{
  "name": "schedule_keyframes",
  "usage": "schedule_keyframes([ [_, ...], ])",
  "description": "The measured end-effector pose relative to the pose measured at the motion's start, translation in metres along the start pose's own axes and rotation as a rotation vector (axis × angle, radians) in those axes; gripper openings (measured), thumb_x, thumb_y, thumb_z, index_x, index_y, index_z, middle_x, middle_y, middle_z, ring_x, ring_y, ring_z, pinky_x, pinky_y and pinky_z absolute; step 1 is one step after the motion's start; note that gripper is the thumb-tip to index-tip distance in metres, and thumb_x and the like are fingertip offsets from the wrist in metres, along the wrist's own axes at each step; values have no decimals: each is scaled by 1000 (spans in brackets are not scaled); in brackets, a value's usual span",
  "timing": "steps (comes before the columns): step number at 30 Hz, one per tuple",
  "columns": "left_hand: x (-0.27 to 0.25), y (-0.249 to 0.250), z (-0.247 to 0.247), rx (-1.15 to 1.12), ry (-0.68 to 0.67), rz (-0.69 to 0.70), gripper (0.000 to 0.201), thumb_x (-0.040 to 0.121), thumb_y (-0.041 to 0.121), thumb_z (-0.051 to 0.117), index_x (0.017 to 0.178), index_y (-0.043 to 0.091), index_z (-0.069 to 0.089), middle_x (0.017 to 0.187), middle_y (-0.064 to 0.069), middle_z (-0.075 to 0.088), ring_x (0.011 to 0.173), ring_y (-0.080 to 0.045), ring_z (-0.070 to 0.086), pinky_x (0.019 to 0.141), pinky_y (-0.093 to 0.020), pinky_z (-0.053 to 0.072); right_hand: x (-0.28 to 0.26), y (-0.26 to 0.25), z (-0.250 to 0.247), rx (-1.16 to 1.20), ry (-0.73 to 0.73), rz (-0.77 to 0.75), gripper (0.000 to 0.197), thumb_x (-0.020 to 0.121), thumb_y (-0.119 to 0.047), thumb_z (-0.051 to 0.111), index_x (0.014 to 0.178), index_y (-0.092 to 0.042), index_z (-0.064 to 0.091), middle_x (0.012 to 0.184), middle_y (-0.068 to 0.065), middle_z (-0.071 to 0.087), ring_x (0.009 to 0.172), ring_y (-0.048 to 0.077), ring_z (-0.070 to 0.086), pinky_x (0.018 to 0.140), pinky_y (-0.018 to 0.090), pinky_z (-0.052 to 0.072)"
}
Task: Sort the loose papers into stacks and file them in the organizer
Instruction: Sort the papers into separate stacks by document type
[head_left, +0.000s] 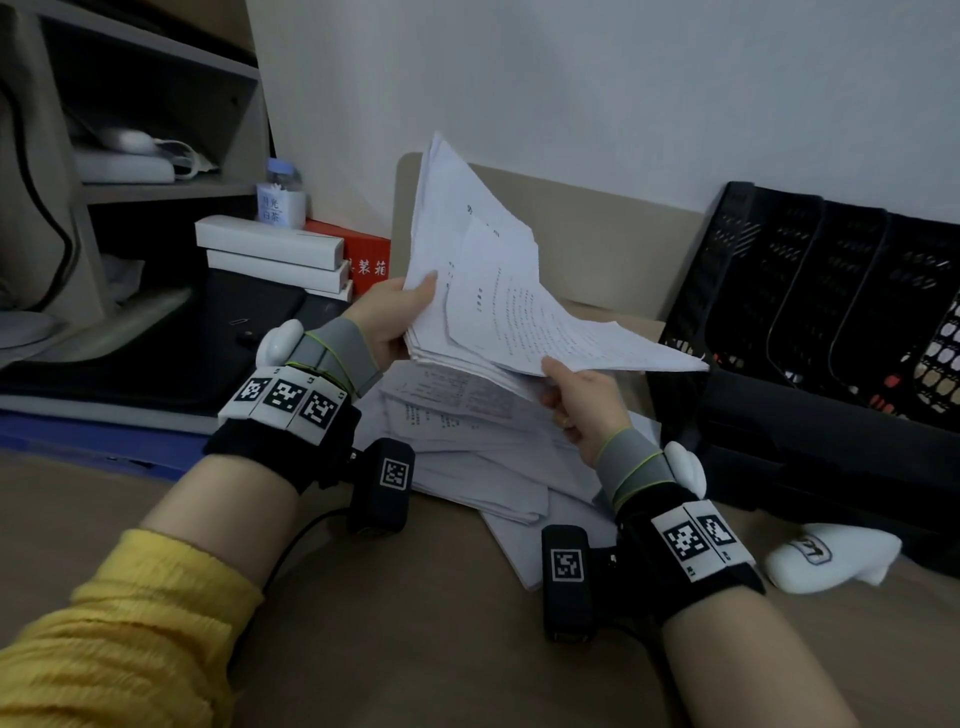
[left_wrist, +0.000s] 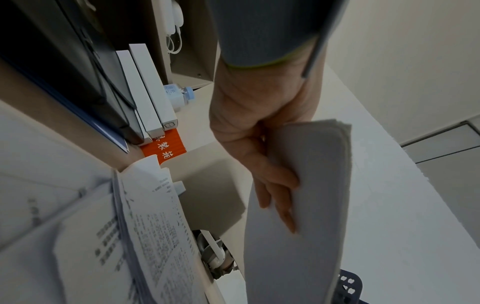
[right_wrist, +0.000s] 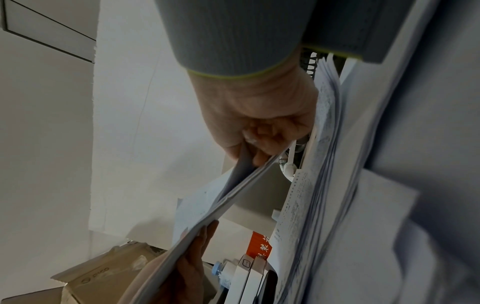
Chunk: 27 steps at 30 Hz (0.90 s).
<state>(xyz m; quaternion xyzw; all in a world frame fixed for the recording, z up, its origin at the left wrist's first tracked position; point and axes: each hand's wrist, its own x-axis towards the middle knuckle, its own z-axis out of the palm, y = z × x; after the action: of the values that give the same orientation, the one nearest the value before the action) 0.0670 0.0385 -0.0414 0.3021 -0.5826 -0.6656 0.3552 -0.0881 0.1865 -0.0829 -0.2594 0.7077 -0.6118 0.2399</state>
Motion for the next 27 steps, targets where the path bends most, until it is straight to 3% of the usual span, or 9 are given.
schedule_keyframes([
  [4, 1, 2, 0, -30, -26, 51, 44, 98, 38, 50, 130, 9, 55, 119, -8, 68, 109, -26, 66, 89, -41, 54, 6, 5, 0, -22, 94, -45, 30, 85, -37, 66, 68, -15, 56, 110, 5, 45, 82, 18, 49, 72, 30, 41],
  [6, 1, 3, 0, -34, -40, 72, 43, 98, 40, 50, 128, 10, 57, 118, -7, 69, 108, -25, 67, 88, -39, 55, 5, 4, 0, 57, 78, -7, 23, 83, -39, 68, 78, -18, 59, 112, 1, 49, 93, 20, 53, 80, 35, 44],
  [8, 1, 3, -1, -31, -73, 81, 45, 97, 42, 50, 129, 10, 57, 118, -7, 70, 108, -25, 67, 90, -40, 54, 5, 3, 0, 228, 15, 26, 19, 85, -30, 70, 84, -16, 57, 97, 0, 60, 93, 22, 57, 78, 35, 51],
  [10, 0, 3, 0, -22, -101, 87, 47, 97, 44, 49, 129, 11, 57, 116, -5, 70, 107, -25, 68, 90, -40, 55, 4, 1, 1, 337, -7, -3, 14, 86, -19, 70, 85, -12, 58, 95, 5, 63, 91, 23, 62, 72, 31, 56],
  [15, -9, 7, 6, 54, -209, 84, 57, 91, 60, 47, 124, 15, 61, 114, -2, 72, 104, -20, 70, 88, -37, 56, 2, 0, 4, 326, 13, -103, 9, 86, -5, 68, 87, -9, 60, 84, 0, 64, 77, 15, 61, 66, 25, 55],
  [17, -11, 6, 9, 46, -212, 85, 48, 90, 46, 59, 124, 13, 61, 115, -4, 71, 103, -21, 70, 87, -38, 57, 2, 1, 3, 302, -3, -138, 16, 85, -3, 68, 98, -8, 61, 86, -1, 66, 79, 17, 62, 68, 28, 53],
  [20, -10, 3, 9, 26, -113, 66, 40, 88, 15, 67, 126, 8, 58, 119, -10, 68, 105, -28, 67, 86, -44, 57, 0, 1, 3, 291, -36, -141, 16, 84, -3, 69, 91, -15, 61, 87, -2, 68, 79, 16, 64, 70, 28, 54],
  [23, -2, 2, -1, 4, -73, 24, 36, 91, 8, 62, 126, 5, 56, 119, -13, 66, 105, -30, 66, 82, -39, 57, 1, -1, 3, 279, -4, -127, 16, 85, -12, 69, 94, -20, 57, 97, -5, 65, 88, 14, 61, 79, 33, 50],
  [27, 6, 2, -16, 1, -60, -16, 38, 89, 7, 64, 127, 4, 57, 119, -15, 67, 97, -25, 69, 78, -36, 58, 11, 4, -7, 397, 165, -5, 12, 88, -26, 61, 99, -24, 57, 94, -5, 60, 87, 16, 55, 71, 29, 42],
])
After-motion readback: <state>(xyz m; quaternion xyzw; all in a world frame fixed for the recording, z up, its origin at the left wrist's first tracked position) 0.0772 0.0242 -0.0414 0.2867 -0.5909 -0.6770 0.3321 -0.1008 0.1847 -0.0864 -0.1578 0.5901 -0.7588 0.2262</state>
